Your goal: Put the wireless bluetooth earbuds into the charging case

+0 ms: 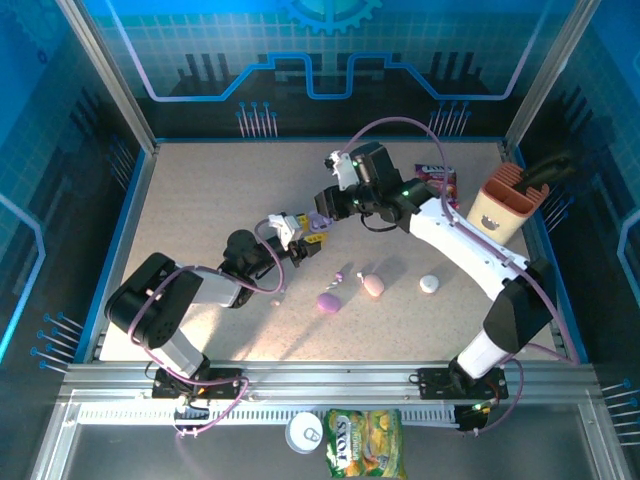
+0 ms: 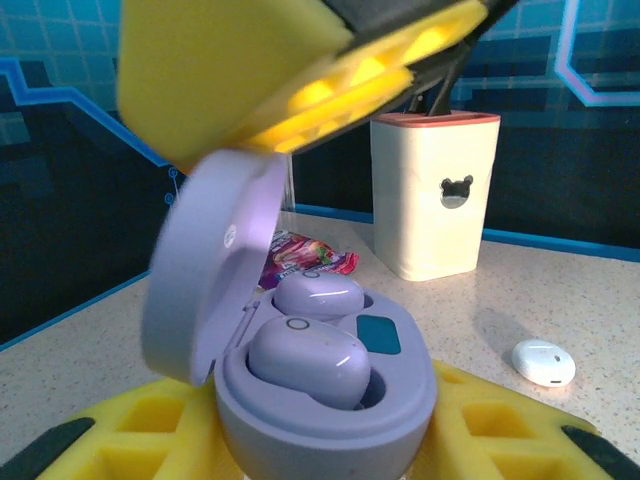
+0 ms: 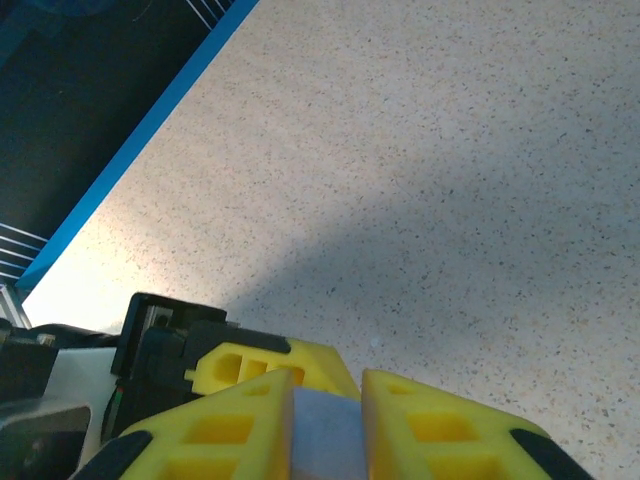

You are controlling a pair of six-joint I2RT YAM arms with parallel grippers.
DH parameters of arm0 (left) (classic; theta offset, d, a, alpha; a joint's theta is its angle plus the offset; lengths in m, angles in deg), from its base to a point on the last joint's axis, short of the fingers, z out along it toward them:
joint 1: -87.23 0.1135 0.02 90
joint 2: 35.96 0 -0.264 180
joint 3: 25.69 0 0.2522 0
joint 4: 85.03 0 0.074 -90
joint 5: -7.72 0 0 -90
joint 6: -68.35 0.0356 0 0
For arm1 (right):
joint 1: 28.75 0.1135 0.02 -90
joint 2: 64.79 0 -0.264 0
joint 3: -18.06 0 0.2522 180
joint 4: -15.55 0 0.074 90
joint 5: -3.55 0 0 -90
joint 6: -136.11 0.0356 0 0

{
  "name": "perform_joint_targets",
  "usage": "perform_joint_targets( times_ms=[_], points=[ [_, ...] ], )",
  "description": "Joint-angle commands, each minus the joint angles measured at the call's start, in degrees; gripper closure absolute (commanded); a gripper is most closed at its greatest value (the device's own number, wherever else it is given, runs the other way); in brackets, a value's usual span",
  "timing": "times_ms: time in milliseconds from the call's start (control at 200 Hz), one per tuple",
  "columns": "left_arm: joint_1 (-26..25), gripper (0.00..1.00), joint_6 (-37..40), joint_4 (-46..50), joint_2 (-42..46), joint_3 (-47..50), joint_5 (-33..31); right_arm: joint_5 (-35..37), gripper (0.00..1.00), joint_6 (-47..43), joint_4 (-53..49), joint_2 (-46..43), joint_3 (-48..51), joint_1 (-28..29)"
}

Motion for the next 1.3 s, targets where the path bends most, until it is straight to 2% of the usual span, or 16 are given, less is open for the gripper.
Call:
perform_joint_targets(
  times_ms=[0, 95, 165, 255, 330, 495, 725, 785, 880, 1025, 1095, 1245, 1295],
  points=[
    [-0.3, 0.61, -2.4, -3.5, 1.9, 0.1, -0.7, -2.1, 0.72, 1.5, 0.0, -3.5, 3.4, -1.5],
    [-0.3, 0.61, -3.4, -3.5, 1.8, -0.2, -0.6, -3.9, 0.68, 5.0, 3.2, -6.0, 6.1, -3.0],
    [-0.3, 0.61, -4.4, -3.5, 1.9, -0.5, -0.4, -6.7, 0.54, 8.7, 5.4, -7.6, 8.3, -4.8],
    [-0.3, 0.61, -5.4, -3.5, 2.1, -1.0, 0.0, -16.1, 0.38, 14.5, 9.0, -8.3, 11.1, -8.3],
    [-0.3, 0.61, -6.0, -3.6, 2.4, -1.4, 0.6, -23.7, 0.31, 18.9, 12.9, -8.2, 13.8, -10.5],
    [-0.5, 0.60, -6.8, -3.6, 2.0, -2.8, 1.5, -33.6, 0.31, 26.6, 19.6, -6.0, 17.3, -11.6],
    [-0.7, 0.60, -7.4, -3.5, 1.5, -4.1, 2.0, -39.7, 0.32, 36.5, 34.1, -2.8, 22.6, -10.6],
    [-0.8, 0.60, -7.6, -3.6, 1.3, -4.1, 2.4, -40.9, 0.35, 39.2, 38.1, -2.0, 23.8, -10.6],
    [-0.9, 0.60, -7.6, -3.6, 1.3, -3.8, 2.6, -40.8, 0.45, 41.5, 41.6, -1.7, 25.3, -10.8],
    [-0.9, 0.59, -6.7, -3.6, 1.9, -2.8, 2.5, -39.4, 0.72, 41.1, 40.4, -1.9, 25.6, -11.3],
    [-0.9, 0.58, -6.3, -3.6, 2.2, -2.4, 2.6, -39.1, 0.78, 40.9, 40.2, -1.9, 25.7, -11.4],
    [-0.9, 0.36, -5.2, -3.2, 2.5, -1.5, 2.7, -37.3, 0.80, 39.4, 39.5, -2.6, 26.0, -11.9],
    [-0.8, 0.26, -3.5, -2.0, 3.3, -0.8, 2.2, -35.8, 0.80, 37.7, 38.2, -3.1, 26.3, -12.4]
  ],
)
